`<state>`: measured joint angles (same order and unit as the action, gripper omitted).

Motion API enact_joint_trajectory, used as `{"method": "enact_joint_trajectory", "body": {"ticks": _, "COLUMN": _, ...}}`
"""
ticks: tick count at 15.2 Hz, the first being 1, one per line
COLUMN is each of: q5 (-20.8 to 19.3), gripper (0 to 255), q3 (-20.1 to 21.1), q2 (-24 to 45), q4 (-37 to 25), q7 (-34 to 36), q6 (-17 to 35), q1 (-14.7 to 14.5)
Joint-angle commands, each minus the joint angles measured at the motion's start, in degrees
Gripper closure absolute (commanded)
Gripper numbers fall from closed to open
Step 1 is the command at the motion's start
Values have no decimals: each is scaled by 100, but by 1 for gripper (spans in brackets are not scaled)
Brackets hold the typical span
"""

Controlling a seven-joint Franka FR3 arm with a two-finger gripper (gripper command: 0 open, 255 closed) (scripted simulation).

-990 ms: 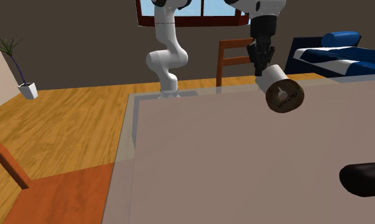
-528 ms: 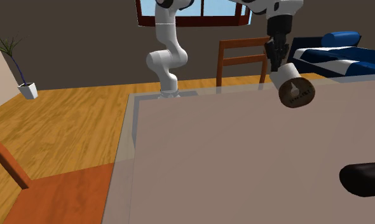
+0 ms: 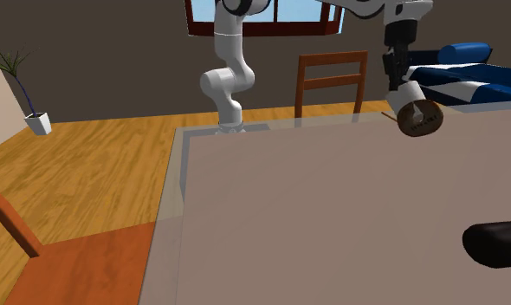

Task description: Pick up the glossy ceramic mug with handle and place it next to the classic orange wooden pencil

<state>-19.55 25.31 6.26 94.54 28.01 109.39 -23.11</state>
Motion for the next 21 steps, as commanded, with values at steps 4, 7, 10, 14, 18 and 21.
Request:
{"method": "enact_joint_trajectory", "body": {"ticks": 4, "q5": -430, "gripper": 255, "q3": 248, "q2": 700, "q4": -888, "q7": 682, "q6": -485, "q1": -536}}
{"method": "enact_joint_trajectory", "body": {"ticks": 7, "q5": -707, "gripper": 255, "q3": 338, "q2": 1193, "q4": -1542, "q7": 1033, "q6": -833, "q1": -941}}
{"method": "enact_joint_trajectory", "body": {"ticks": 10, "q5": -993, "gripper": 255, "q3": 376, "q2": 1755, "q4": -2338, "q7": 1318, "q6": -1232, "q1": -1418}}
{"method": "enact_joint_trajectory", "body": {"ticks": 14, "q5": -980, "gripper": 255, "q3": 361, "q2": 1694, "q4": -1943, "q7": 1415, "q6": -910, "q1": -1349}}
{"method": "enact_joint_trajectory", "body": {"ticks": 18, "q5": -992, "gripper": 255, "q3": 352, "q2": 1665, "q4": -1596, "q7": 1515, "q6": -609, "q1": -1290}}
{"method": "enact_joint_trajectory", "body": {"ticks": 21, "q5": -1013, "gripper": 255, "q3": 342, "q2": 1661, "q4": -1363, "q7": 1591, "q6": -394, "q1": -1256}}
